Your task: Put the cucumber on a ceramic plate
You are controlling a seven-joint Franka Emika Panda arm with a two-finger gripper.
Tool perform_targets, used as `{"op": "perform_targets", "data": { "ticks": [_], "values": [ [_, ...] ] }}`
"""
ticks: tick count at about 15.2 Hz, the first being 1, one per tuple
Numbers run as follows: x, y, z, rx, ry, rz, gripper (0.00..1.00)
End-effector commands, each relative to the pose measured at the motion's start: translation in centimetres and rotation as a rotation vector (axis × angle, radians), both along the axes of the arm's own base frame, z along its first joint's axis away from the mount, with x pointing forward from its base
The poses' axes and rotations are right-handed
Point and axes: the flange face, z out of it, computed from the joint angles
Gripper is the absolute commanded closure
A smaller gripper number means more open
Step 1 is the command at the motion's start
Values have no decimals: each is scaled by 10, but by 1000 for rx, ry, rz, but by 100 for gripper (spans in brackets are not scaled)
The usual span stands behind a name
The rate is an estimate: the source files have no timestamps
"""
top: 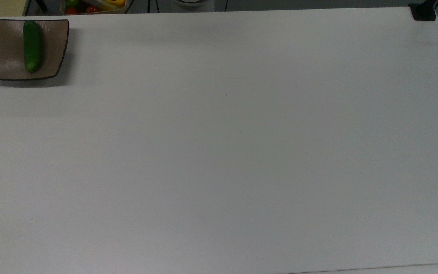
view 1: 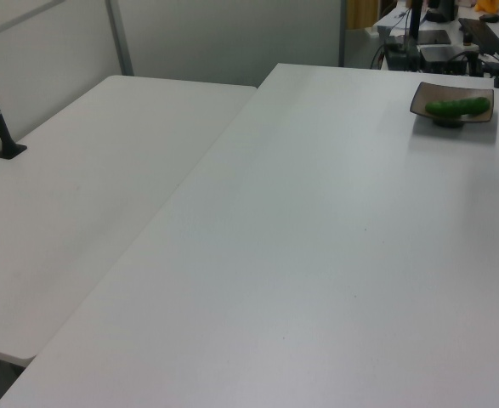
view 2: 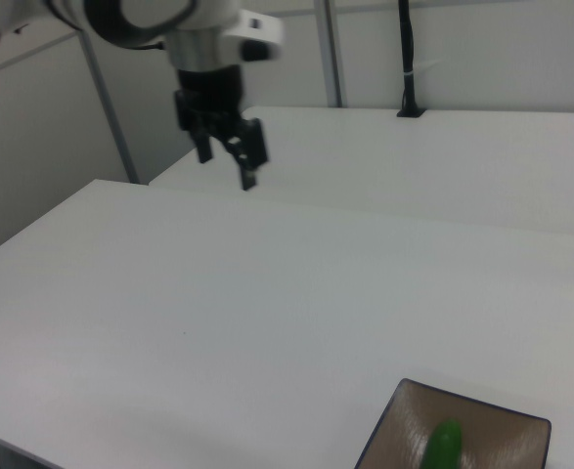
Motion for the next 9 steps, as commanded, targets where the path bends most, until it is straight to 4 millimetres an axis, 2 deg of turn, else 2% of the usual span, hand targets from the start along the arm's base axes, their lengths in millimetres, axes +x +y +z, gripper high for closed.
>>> {"op": "perform_targets", "data": {
  "ticks": [1, 3, 5, 9],
  "values": [
    [5, 74, -13, -74, 59, 43, 0],
    [6, 105, -18, -94, 67, 71, 0],
    [9, 127, -28, -127, 53, 113, 0],
    [23, 142, -51, -145, -47, 212, 0]
  ]
}}
